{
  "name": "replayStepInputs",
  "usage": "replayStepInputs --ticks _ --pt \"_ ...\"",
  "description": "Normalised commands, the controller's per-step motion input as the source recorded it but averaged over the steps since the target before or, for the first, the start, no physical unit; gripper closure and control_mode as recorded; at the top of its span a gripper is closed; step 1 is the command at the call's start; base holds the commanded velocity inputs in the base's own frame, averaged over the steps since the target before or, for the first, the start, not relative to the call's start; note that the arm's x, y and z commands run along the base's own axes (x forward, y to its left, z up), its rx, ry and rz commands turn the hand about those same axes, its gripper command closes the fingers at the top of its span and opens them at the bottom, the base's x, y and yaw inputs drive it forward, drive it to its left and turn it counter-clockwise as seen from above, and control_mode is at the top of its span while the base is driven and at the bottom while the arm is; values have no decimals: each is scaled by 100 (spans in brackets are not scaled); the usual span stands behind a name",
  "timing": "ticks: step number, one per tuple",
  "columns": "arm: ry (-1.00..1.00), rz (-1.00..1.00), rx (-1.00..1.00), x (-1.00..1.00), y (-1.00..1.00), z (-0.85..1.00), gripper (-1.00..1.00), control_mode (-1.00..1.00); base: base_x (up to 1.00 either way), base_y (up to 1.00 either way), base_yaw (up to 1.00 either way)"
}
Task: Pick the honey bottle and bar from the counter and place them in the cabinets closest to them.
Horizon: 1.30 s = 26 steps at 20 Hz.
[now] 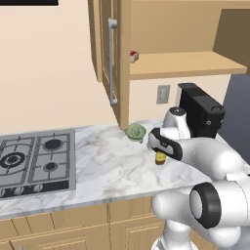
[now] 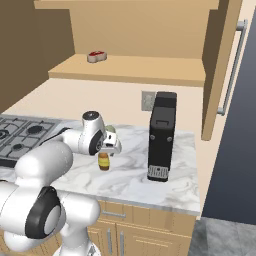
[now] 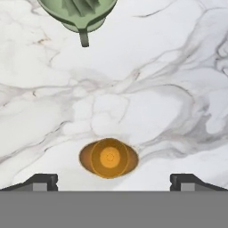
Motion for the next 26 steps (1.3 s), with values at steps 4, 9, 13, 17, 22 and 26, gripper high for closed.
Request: replayStepInputs --ticks 4,9,13,17,22,26 --pt "0 0 0 2 0 0 -100 -100 0 0 0" --pt "-1 0 0 10 0 -4 -100 -100 0 0 0" --pt "-7 0 0 0 0 -6 -100 -100 0 0 0" --pt "-12 1 0 -2 0 -4 -100 -100 0 0 0" --pt "-11 1 0 -9 0 0 -100 -100 0 0 0" --pt "0 0 0 0 0 0 -100 -100 0 0 0"
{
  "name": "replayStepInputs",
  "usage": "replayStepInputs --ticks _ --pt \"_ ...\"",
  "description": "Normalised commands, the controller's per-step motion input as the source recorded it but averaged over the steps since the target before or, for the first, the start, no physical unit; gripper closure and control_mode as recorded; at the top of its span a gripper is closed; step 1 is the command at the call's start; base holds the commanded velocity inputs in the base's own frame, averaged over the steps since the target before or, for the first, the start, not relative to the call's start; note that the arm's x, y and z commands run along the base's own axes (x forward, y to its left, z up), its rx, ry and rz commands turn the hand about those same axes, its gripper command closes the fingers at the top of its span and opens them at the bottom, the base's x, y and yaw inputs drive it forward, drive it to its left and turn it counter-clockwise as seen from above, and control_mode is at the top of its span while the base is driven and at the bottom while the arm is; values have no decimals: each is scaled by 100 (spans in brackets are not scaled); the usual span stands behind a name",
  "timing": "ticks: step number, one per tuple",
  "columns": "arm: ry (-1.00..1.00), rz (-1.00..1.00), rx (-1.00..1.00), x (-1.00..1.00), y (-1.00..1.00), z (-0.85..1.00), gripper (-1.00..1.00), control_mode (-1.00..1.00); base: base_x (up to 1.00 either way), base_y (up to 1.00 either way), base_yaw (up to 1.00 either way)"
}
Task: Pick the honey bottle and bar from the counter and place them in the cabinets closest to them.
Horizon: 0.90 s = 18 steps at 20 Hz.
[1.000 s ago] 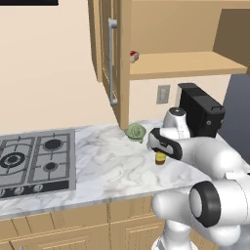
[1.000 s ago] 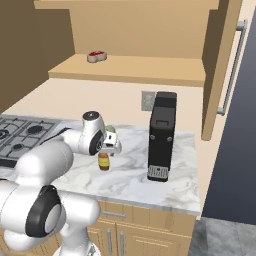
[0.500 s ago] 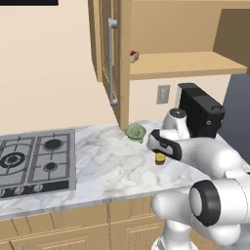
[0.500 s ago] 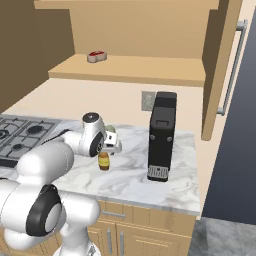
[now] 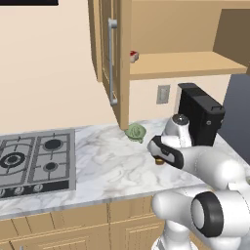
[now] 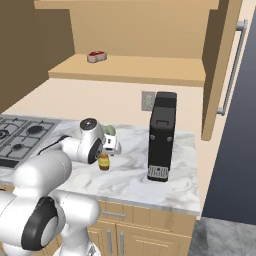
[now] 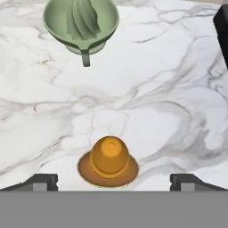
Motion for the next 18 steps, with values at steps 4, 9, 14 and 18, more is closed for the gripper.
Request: replayStepInputs --ticks 4,9,14,18 --pt "0 0 0 1 0 -1 -100 -100 0 0 0" --pt "0 0 0 7 0 -7 -100 -100 0 0 0" --pt "0 0 0 11 0 -10 -100 -100 0 0 0" --pt "0 0 0 11 0 -11 -100 -100 0 0 0"
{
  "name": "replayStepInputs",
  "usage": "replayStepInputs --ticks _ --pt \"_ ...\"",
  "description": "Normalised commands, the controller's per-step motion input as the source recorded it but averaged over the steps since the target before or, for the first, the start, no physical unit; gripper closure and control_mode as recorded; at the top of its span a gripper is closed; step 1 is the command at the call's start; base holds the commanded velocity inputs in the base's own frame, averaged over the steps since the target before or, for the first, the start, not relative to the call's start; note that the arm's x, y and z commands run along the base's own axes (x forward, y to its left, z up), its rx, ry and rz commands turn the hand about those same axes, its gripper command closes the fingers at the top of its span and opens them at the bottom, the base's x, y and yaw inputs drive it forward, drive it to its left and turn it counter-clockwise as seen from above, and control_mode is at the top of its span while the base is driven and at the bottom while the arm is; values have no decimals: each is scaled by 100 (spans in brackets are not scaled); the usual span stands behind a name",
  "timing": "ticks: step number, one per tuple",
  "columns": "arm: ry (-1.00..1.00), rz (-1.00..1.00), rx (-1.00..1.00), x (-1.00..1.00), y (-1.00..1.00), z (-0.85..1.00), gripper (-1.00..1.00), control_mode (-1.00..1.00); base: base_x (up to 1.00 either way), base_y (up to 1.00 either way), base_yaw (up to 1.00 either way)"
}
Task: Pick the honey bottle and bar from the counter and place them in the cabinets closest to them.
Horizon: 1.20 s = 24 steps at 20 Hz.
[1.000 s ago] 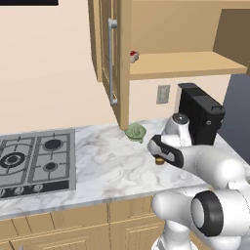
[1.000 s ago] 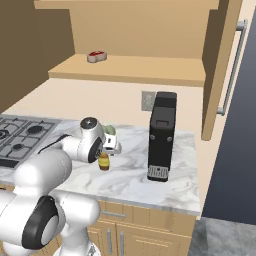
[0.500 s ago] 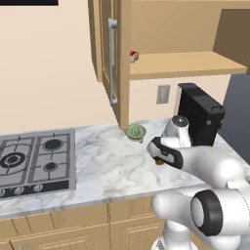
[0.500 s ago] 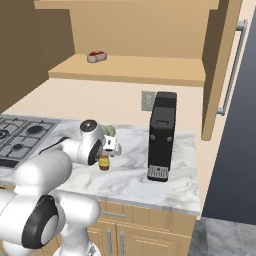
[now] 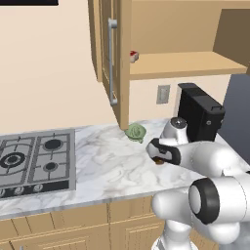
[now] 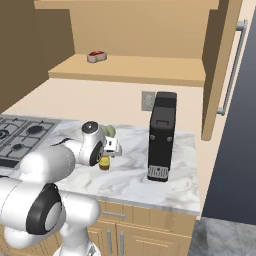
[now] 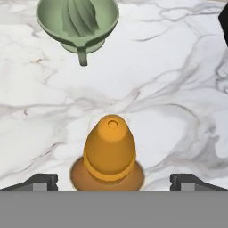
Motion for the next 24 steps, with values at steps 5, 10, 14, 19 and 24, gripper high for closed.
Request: replayStepInputs --ticks 5,10,14,19,24 --pt "0 0 0 3 0 -5 100 -100 0 0 0" --pt "0 0 0 0 0 0 100 -100 0 0 0" --pt "-3 0 4 -2 -1 19 100 -100 0 0 0" --pt "-2 -1 5 -4 0 47 100 -100 0 0 0" --pt "0 -3 1 -5 0 56 100 -100 0 0 0"
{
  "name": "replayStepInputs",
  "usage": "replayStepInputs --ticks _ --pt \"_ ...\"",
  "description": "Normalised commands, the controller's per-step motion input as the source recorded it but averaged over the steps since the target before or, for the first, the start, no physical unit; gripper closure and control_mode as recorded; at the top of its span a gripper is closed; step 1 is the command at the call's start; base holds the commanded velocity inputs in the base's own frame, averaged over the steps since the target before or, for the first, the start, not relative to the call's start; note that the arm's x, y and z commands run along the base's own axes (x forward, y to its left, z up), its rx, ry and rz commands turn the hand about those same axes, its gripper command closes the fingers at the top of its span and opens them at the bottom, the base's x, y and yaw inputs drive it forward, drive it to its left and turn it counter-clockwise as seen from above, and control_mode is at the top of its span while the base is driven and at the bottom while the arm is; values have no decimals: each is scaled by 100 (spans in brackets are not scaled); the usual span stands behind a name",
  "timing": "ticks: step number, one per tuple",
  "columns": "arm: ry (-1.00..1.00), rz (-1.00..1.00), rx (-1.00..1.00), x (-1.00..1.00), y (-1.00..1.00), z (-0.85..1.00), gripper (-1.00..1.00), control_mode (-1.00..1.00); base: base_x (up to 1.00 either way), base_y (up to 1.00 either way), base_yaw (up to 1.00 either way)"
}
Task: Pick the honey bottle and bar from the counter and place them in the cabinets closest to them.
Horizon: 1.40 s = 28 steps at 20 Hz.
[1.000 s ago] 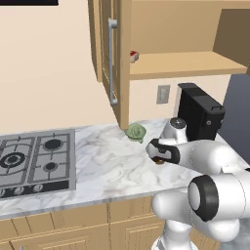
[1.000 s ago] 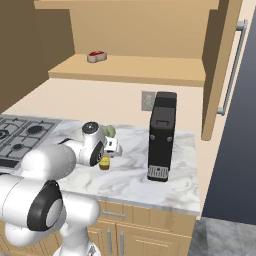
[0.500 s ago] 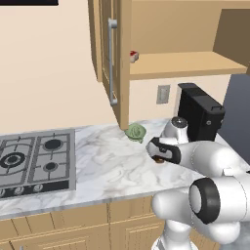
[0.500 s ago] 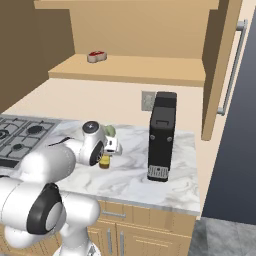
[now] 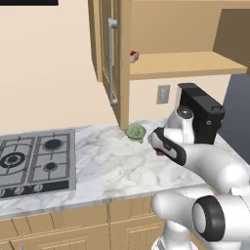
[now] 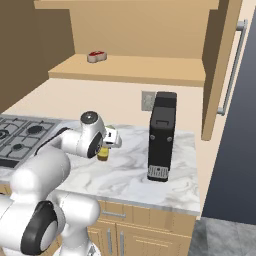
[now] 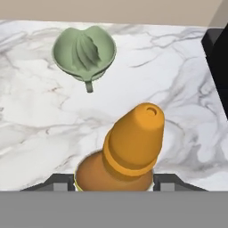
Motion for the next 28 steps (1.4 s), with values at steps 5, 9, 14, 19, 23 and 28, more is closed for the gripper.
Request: replayStepInputs --ticks 5,9,14,19,23,28 --pt "0 -4 0 -12 0 56 100 -100 0 0 0" --pt "-1 -6 0 -18 -1 56 100 -100 0 0 0" --pt "-3 -5 0 -23 -5 58 100 -100 0 0 0" --pt "-2 -4 0 -25 -7 60 100 -100 0 0 0" --pt "-2 -3 0 -24 -6 61 100 -100 0 0 0" --pt "-3 -2 0 -25 -5 59 100 -100 0 0 0"
